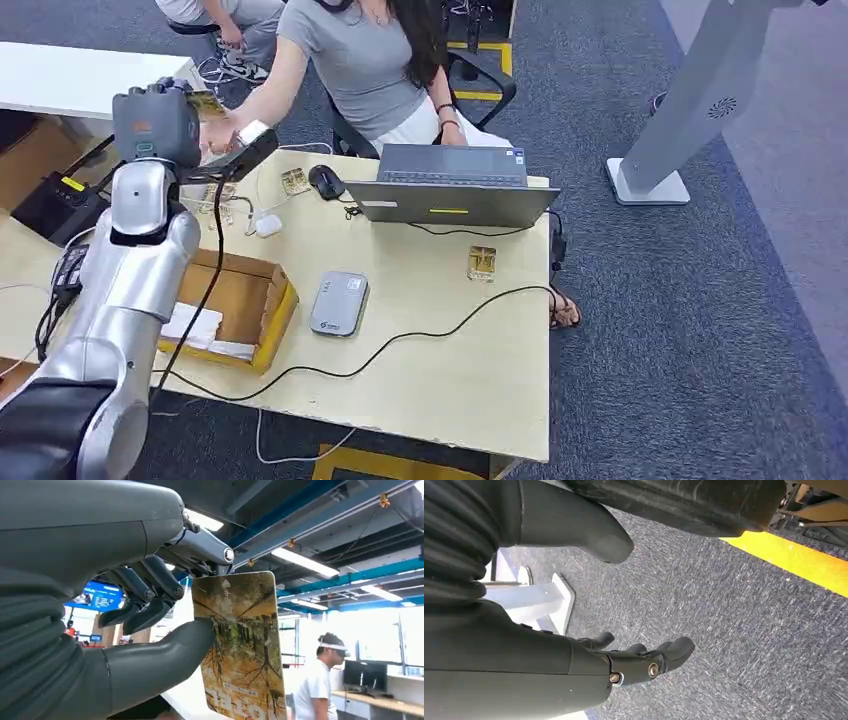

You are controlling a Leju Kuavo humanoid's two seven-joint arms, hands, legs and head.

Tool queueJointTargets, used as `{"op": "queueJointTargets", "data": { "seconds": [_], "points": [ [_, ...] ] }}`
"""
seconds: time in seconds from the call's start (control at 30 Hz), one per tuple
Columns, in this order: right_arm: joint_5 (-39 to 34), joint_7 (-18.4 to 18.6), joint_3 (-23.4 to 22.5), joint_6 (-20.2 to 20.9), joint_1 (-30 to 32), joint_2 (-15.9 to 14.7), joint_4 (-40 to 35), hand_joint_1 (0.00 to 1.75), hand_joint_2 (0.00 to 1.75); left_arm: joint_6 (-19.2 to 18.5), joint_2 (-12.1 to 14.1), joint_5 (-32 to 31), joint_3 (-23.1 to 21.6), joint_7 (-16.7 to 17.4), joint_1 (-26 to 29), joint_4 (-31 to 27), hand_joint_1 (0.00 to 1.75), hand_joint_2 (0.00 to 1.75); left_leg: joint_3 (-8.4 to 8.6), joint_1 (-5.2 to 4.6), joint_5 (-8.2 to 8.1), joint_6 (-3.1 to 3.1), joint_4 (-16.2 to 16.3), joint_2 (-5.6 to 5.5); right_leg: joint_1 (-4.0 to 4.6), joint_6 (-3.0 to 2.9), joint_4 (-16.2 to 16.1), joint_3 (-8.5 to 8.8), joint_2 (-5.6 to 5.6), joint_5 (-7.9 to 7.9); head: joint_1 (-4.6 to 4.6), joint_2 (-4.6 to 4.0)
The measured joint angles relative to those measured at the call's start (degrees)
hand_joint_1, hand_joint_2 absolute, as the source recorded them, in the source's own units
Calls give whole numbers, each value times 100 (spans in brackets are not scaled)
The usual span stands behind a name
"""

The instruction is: Pass the card to the sensor for recognition and then transmit it.

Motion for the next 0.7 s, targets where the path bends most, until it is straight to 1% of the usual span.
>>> {"op": "queueJointTargets", "data": {
  "seconds": [0.03, 0.07, 0.1, 0.23, 0.33, 0.4, 0.53, 0.57, 0.63, 0.67, 0.7],
  "points": [
    [0, 0, 2, 0, -1, 0, 0, 0, 175, 0, 2, 0, -11, 7, -40, 66, 175, 175, 0, 0, 0, 0, 0, 0, 0, 0, 0, -1, 0, 0, -4, 0],
    [2, 0, 7, 0, -1, 0, 0, 0, 175, -4, 0, 11, -20, 7, -86, 141, 0, 175, -1, 0, 0, 0, 0, 0, 0, 0, 0, -2, 0, 0, 0, 0],
    [2, 2, 7, -2, -2, 0, 0, 0, 175, -33, -4, 75, -20, 5, -142, 226, 0, 175, -2, 0, 0, 0, 0, 0, 0, 0, 0, -3, 0, 0, -2, 0],
    [-2, 17, 7, -2, -3, 0, 0, 0, 175, -385, -74, 273, -20, 15, -253, 571, 0, 175, -2, 0, 0, 0, 0, 1, 0, 0, 0, -3, 0, 0, -2, 0],
    [-2, 22, 7, -2, -3, 0, 0, 0, 175, -363, -120, 352, -20, 22, -240, 689, 0, 175, -5, 0, 0, 0, 0, 1, 0, 0, 0, -4, 0, 1, -2, 0],
    [-4, 22, 7, -4, -3, 0, 0, 0, 175, -315, -133, 616, -20, -144, -198, 717, 0, 175, -5, -1, 0, 0, 0, 2, -1, 0, 0, -4, 1, 1, -2, 0],
    [-9, 20, 7, -2, -2, 0, 0, 0, 175, -332, -146, 1052, -20, -451, -24, 722, 0, 175, -7, -1, 0, 0, 0, 1, -1, 0, 0, -6, 1, 0, -2, 0],
    [-15, 11, 7, -4, -2, 0, 0, 0, 175, -387, -151, 1374, -18, -674, 18, 722, 0, 175, -9, -1, 0, 0, 0, 1, -1, 0, 0, -5, 1, 0, -2, 0],
    [-59, -42, 2, -11, 1, -6, 0, 0, 175, -542, -151, 2540, 65, -1429, 209, 622, 0, 175, -8, -2, -1, 0, -3, 2, -1, 0, 0, -4, 2, 0, -2, 0],
    [-74, -77, 0, -22, 2, -9, 0, 0, 175, -616, -153, 3261, 157, -1853, 439, 452, 0, 175, -9, -3, -2, -2, -7, 9, -1, 0, 1, -2, 11, 0, 0, 0],
    [-105, -122, -9, -44, 5, -11, 2, 0, 175, -753, -162, 4150, 277, -2312, 789, 164, 0, 175, -2, -5, -5, -2, -9, 24, -3, 0, 0, -3, 28, -1, 2, 0]
  ]
}}
